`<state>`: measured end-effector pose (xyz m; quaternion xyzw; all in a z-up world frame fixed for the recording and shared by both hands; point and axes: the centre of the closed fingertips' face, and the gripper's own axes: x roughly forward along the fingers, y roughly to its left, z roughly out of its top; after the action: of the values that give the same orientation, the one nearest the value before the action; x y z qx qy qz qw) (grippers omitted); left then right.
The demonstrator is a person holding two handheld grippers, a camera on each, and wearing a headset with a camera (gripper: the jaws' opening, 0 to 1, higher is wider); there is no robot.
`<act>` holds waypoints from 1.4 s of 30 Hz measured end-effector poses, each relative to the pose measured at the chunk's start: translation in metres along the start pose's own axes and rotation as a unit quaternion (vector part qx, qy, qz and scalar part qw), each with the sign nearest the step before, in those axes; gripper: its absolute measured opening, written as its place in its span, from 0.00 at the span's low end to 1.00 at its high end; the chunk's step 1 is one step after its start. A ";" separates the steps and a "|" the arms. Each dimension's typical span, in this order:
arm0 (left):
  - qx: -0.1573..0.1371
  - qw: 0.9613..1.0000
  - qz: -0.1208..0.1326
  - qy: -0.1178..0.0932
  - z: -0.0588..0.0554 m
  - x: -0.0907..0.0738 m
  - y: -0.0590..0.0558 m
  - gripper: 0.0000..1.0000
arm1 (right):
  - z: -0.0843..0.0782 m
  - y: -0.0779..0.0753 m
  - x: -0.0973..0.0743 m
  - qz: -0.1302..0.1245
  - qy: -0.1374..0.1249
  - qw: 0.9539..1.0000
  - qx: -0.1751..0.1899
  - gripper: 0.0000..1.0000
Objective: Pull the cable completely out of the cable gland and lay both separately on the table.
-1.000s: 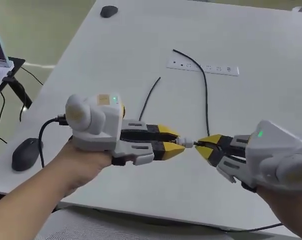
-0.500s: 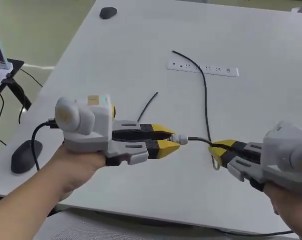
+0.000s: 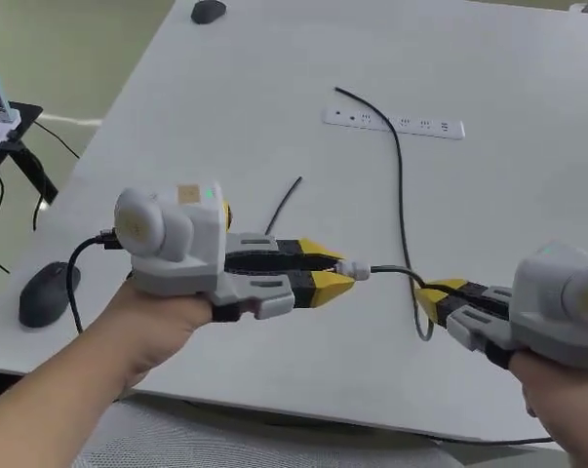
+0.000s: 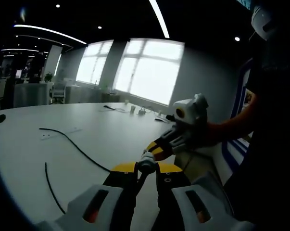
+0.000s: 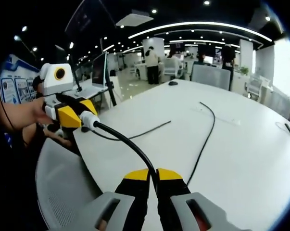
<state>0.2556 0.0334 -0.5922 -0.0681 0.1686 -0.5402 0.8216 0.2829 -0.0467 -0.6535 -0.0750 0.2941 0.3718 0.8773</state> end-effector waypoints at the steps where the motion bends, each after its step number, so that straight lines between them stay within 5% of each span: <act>1: 0.000 1.000 0.000 0.000 0.000 0.000 0.000 0.15 | -0.001 0.002 0.000 0.006 0.002 1.000 0.000 0.00; 5: -0.001 1.000 0.001 0.004 0.001 -0.002 0.002 0.15 | 0.001 0.003 -0.007 0.009 -0.010 1.000 -0.009 0.01; 9: -0.003 1.000 0.000 0.008 0.000 -0.002 0.001 0.15 | -0.003 0.006 -0.012 0.013 0.012 0.999 -0.047 0.05; 13: -0.001 1.000 0.000 0.015 -0.002 -0.002 0.001 0.15 | 0.014 0.011 -0.021 0.013 -0.001 0.997 -0.071 0.15; 18: -0.005 1.000 -0.001 0.016 -0.003 -0.001 0.000 0.15 | 0.036 0.031 -0.024 0.020 0.000 0.987 -0.158 0.13; 20: -0.007 1.000 -0.003 0.016 -0.004 -0.001 -0.002 0.15 | 0.043 0.039 -0.022 0.015 0.007 0.976 -0.218 0.14; 26: -0.005 1.000 -0.005 0.017 -0.004 -0.001 -0.002 0.15 | 0.047 0.054 -0.008 0.018 0.022 0.961 -0.274 0.12; 42: -0.002 1.000 0.001 0.018 0.000 0.001 0.001 0.15 | 0.048 0.059 0.002 0.025 0.016 0.951 -0.309 0.02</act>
<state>0.2570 0.0333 -0.5931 -0.0601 0.1842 -0.5401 0.8190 0.2653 0.0138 -0.6103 -0.3410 0.1807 0.4646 0.7969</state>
